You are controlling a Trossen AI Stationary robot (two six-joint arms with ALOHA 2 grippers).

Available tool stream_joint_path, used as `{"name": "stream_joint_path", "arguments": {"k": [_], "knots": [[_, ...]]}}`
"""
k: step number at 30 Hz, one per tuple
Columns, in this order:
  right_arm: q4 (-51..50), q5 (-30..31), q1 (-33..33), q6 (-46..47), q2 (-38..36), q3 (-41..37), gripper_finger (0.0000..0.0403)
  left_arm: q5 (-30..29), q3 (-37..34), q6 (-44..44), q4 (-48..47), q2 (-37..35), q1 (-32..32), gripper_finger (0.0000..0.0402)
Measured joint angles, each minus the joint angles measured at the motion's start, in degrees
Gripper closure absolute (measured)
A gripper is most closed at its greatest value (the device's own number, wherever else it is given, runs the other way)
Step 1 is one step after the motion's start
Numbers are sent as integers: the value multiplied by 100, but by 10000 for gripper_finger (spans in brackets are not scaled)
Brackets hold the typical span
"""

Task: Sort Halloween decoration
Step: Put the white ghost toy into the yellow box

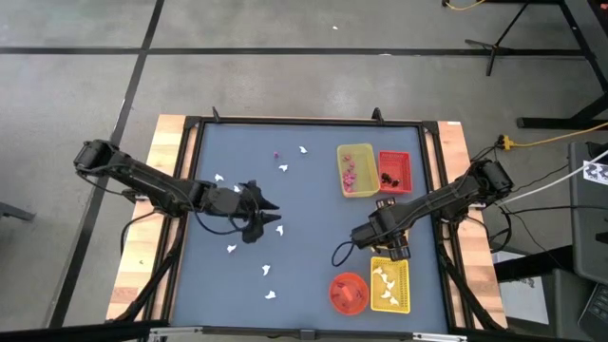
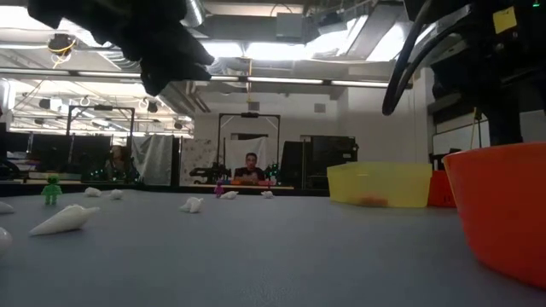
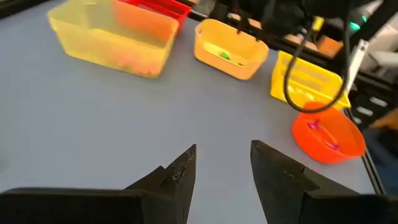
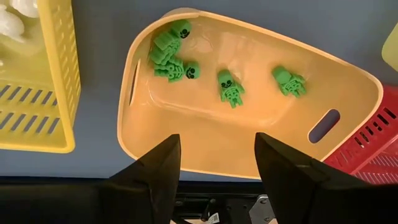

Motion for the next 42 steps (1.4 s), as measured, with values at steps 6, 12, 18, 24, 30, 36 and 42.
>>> {"name": "stream_joint_path", "arguments": {"k": [6, 12, 18, 24, 30, 36, 42], "knots": [[2, 5, 0, 2, -195, 0, 198, 158, 35, 433, -142, 0, -140, 264], [73, 11, 0, 123, -502, 0, 198, 149, 35, 861, -3, 122, -208, 264], [80, 23, 0, 149, -779, 0, 198, 148, 35, 876, 677, 618, -267, 264], [230, 457, 0, 149, -1125, -2, 198, 148, 35, 868, 772, 1063, -384, 264], [809, 923, 2, 129, -1371, -2, 198, 135, 35, 818, 844, 1174, -395, 264], [2200, 1312, 0, 121, -1377, -2, 198, 56, 35, 820, 834, 1174, -390, 264], [2871, 1178, 0, -159, -1376, -2, 198, -68, 35, 859, 772, 1174, -390, 264]]}}
